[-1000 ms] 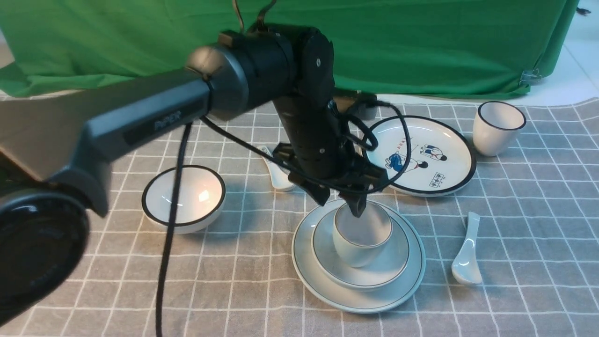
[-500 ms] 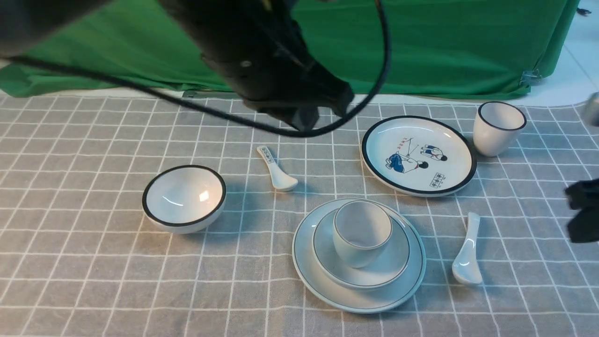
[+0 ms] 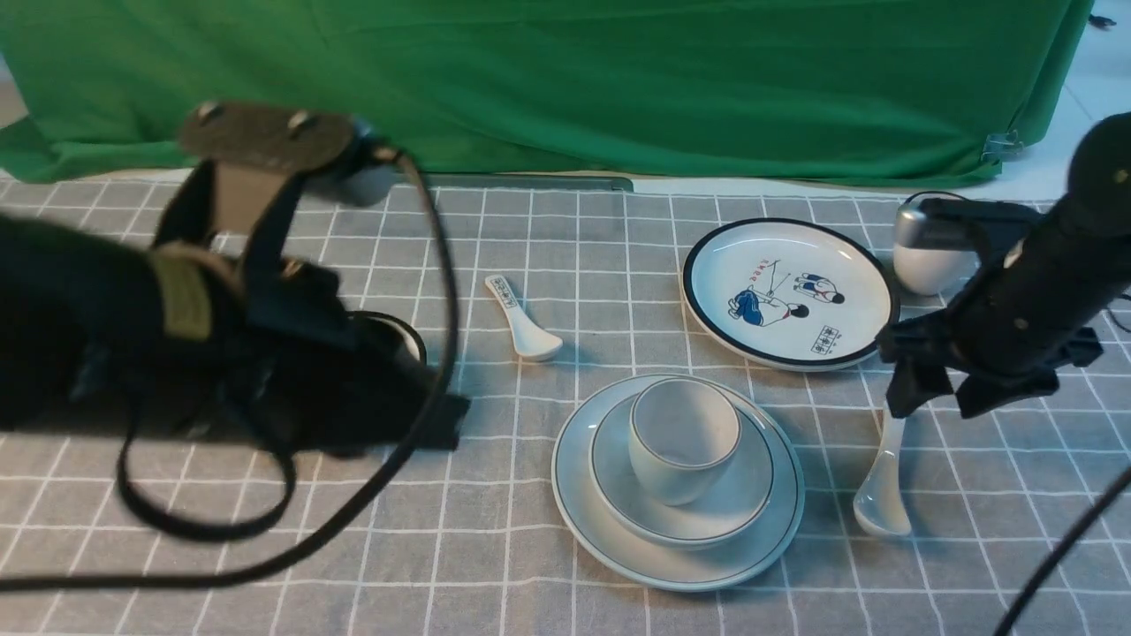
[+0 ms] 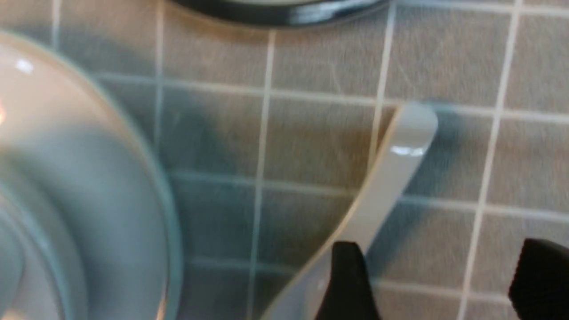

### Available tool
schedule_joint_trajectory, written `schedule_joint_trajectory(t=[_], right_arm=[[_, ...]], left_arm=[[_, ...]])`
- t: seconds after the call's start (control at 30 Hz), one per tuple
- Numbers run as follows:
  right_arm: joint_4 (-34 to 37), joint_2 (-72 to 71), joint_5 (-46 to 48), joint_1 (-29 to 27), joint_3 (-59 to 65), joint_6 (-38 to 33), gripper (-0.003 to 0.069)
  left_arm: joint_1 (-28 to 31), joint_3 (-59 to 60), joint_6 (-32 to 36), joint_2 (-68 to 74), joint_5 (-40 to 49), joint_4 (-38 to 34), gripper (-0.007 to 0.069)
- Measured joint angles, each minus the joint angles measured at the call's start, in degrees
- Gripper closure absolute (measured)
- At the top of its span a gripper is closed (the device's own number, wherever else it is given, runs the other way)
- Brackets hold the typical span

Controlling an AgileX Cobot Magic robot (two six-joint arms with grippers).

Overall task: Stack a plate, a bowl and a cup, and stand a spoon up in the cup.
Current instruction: Use the right arm to grab a blue soup spoon

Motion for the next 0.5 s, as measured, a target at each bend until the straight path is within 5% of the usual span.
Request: schedule_joint_trajectory(t=[0.27,0.43,0.5], right_arm=[[-0.5,9.5,-1.4,0.6,-4.4,1.9,0.0187],[-0.6,10.1,-3.6,2.0,-4.6,0.8,0.0474],[-0.6,10.1,-3.5,2.5,-4.6,-0.4,0.0471]], left_arm=[[0.0,3.4,-2.7,-5.4,-0.1,1.5,0.0615],[0.0,3.4,-3.0,-5.5,-0.2,3.2,0.0615],[0.0,3.4,-3.5,-5.5,-0.2,3.9,0.0615]])
